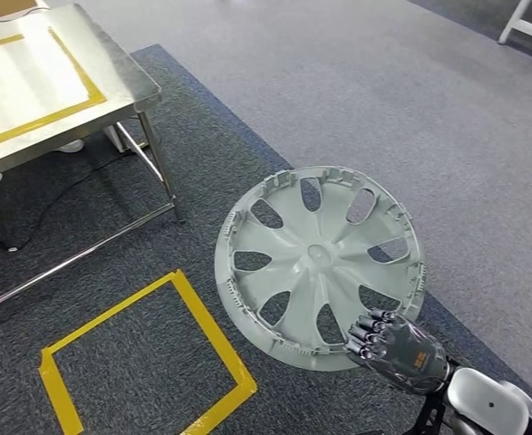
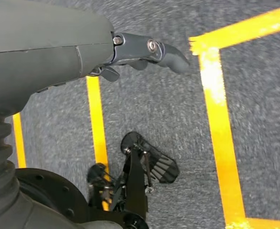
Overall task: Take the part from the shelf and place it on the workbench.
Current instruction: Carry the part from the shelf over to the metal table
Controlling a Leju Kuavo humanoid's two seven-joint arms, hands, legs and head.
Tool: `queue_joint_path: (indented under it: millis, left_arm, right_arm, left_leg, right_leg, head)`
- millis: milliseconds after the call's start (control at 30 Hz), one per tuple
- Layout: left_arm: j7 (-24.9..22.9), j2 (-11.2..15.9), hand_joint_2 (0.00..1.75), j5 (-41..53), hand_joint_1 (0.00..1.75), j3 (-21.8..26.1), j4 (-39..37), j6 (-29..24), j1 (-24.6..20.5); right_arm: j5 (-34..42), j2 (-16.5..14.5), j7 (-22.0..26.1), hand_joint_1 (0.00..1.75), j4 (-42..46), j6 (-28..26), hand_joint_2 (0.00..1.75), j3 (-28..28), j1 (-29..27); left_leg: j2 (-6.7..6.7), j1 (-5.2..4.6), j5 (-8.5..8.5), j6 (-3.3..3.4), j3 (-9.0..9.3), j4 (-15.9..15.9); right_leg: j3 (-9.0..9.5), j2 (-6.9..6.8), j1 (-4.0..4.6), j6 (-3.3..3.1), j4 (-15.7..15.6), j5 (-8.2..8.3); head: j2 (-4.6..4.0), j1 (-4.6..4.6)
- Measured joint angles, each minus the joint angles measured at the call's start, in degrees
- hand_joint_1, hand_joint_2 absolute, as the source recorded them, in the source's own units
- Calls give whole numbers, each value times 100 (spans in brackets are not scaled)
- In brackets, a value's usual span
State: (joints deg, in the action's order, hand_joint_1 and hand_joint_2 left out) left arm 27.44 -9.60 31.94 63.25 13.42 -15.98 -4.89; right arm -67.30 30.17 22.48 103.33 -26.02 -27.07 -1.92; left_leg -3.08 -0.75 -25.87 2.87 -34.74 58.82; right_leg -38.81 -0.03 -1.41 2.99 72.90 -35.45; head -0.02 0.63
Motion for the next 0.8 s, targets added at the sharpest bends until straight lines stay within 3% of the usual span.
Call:
queue_joint_path:
  millis: [67, 100, 167, 233, 267, 367, 400, 500, 533, 567, 633, 667, 700, 733, 800]
  left_arm:
    - [-27, -2, 175, 21, 0, 3, 0, -15, 7]
    - [-37, -1, 175, 26, 0, 4, 0, -26, 3]
    - [-51, 4, 175, 29, 0, 8, 0, -49, 8]
    - [-51, 15, 175, 25, 0, 16, 1, -71, 36]
    - [-45, 21, 175, 16, 0, 21, 1, -76, 48]
    - [-21, 33, 175, -7, 0, 28, 0, -63, 37]
    - [-18, 33, 175, -8, 0, 29, 0, -58, 33]
    - [-17, 35, 175, -7, 0, 29, 0, -54, 29]
    - [-15, 36, 175, -7, 0, 29, 0, -50, 25]
    - [-13, 37, 175, -4, 0, 29, 0, -46, 21]
    - [-8, 50, 175, 10, 0, 29, 0, -30, 27]
    - [-7, 57, 175, 18, 0, 29, 0, -18, 27]
    - [-8, 64, 175, 25, 0, 29, 0, -3, 21]
    - [-9, 68, 175, 31, 0, 29, 0, 8, 12]
    - [-11, 72, 175, 41, 0, 29, 1, 20, 13]
  right_arm:
    - [12, -14, 0, 175, -55, -1, 175, -61, 85]
    - [18, -23, 0, 175, -82, -2, 175, -89, 122]
    - [33, -53, 7, 175, -142, -4, 175, -148, 213]
    - [67, -120, 20, 175, -206, -6, 175, -213, 359]
    - [89, -165, 26, 175, -238, -6, 175, -245, 443]
    - [139, -258, 36, 175, -317, -7, 175, -313, 616]
    - [145, -265, 36, 175, -327, -8, 175, -320, 633]
    - [147, -276, 36, 175, -336, -8, 175, -326, 645]
    - [149, -291, 36, 175, -348, -8, 175, -335, 661]
    - [154, -326, 39, 175, -386, -8, 175, -356, 701]
    - [162, -446, 51, 175, -506, -8, 175, -433, 847]
    - [168, -504, 58, 175, -567, -9, 175, -471, 925]
    - [171, -545, 65, 175, -609, -9, 175, -500, 987]
    - [176, -566, 72, 175, -633, -9, 175, -520, 1030]
    - [190, -606, 84, 175, -678, -5, 175, -568, 1126]
  left_leg:
    - [-160, 9, -22, -30, 23, 18]
    - [-238, 9, -34, -54, 13, 44]
    - [-368, 22, -28, -115, -38, 68]
    - [-465, 43, -7, -178, -73, 63]
    - [-412, 38, -27, -211, -87, 90]
    - [7, 17, -235, -297, -244, 441]
    - [72, 20, -281, -308, -284, 526]
    - [101, 23, -320, -313, -327, 610]
    - [132, 29, -372, -319, -385, 727]
    - [172, 43, -476, -332, -542, 1038]
    - [376, 55, -240, -321, -487, 884]
    - [516, 31, -96, -301, -388, 654]
    - [634, 1, 100, -265, -195, 228]
    - [700, -30, 95, -234, -150, 103]
    - [609, -42, 73, -179, -155, 66]
  right_leg:
    - [242, 150, -24, -9, -715, 467]
    - [385, 267, -41, -21, -1053, 604]
    - [521, 415, -47, -62, -1321, 639]
    - [552, 326, -41, -126, -1354, 653]
    - [572, 270, -46, -157, -1373, 661]
    - [637, 96, -49, -234, -1419, 658]
    - [643, 69, -45, -246, -1420, 653]
    - [645, 53, -41, -250, -1420, 651]
    - [648, 32, -37, -256, -1419, 646]
    - [661, -36, -31, -266, -1419, 633]
    - [747, -299, -18, -263, -1421, 563]
    - [788, -437, 0, -244, -1418, 522]
    - [820, -542, 17, -215, -1420, 490]
    - [830, -602, 34, -184, -1425, 472]
    - [862, -728, 50, -122, -1454, 446]
  head:
    - [0, -1]
    - [0, -2]
    - [0, -3]
    - [0, -2]
    - [0, -7]
    - [0, -61]
    - [0, -75]
    - [0, -72]
    - [0, -70]
    - [0, -69]
    - [0, -70]
    - [0, -75]
    - [0, -77]
    - [0, -75]
    - [0, -73]
